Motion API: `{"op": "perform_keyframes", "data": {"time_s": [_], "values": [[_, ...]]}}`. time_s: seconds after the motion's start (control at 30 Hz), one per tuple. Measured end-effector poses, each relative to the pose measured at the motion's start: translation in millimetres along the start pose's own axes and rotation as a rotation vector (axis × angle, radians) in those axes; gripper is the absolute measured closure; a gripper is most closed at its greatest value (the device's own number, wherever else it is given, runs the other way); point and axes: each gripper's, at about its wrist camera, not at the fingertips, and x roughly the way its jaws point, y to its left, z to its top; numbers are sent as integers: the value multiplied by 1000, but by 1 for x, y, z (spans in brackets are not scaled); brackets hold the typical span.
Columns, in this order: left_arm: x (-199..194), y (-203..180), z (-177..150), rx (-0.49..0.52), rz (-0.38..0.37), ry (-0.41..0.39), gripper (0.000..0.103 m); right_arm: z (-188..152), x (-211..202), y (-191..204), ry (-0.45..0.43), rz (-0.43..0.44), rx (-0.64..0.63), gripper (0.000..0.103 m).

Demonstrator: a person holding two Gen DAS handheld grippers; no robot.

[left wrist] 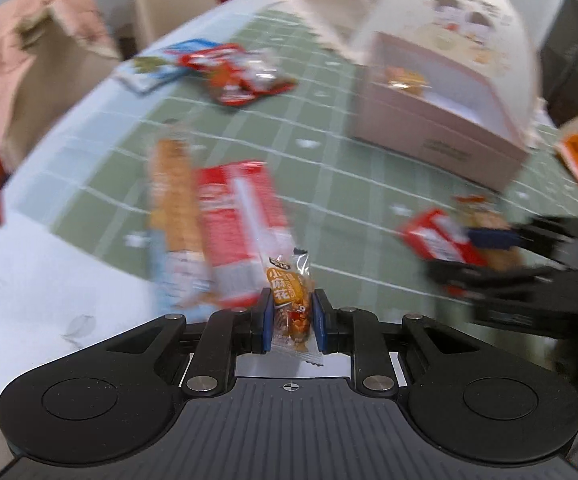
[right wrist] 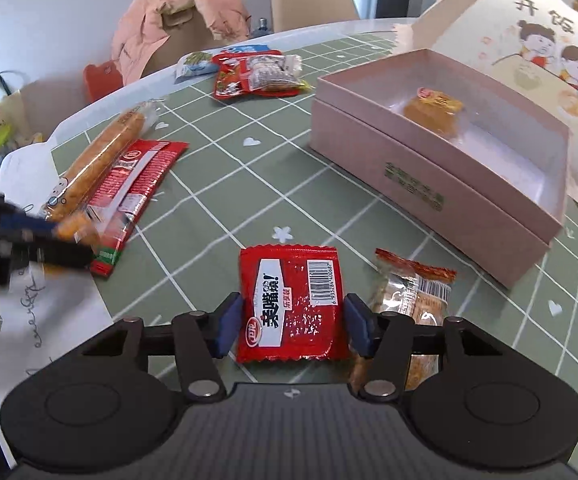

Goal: Organize snacks
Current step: 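Drop the red packet into the box with right tool while left releases candy there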

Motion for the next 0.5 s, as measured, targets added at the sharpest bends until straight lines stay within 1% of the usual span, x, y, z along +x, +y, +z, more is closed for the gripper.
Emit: {"op": "perform_keyframes", "data": {"time_s": [0.13,0.23,0.37,0.5], "values": [[3,28,10,-3,90,-10,79,-2,0,3,-14,-10,4,44],[1,42,17,-34,111,-21,79,-4,0,3,-23,-11,6,44],[-3,48,19,-36,135,-28,79,-8,-2,3,-41,-18,15,42],[-2,53,16,-25,150,-25,79,-12,-3,3,-54,-25,26,37]]}}
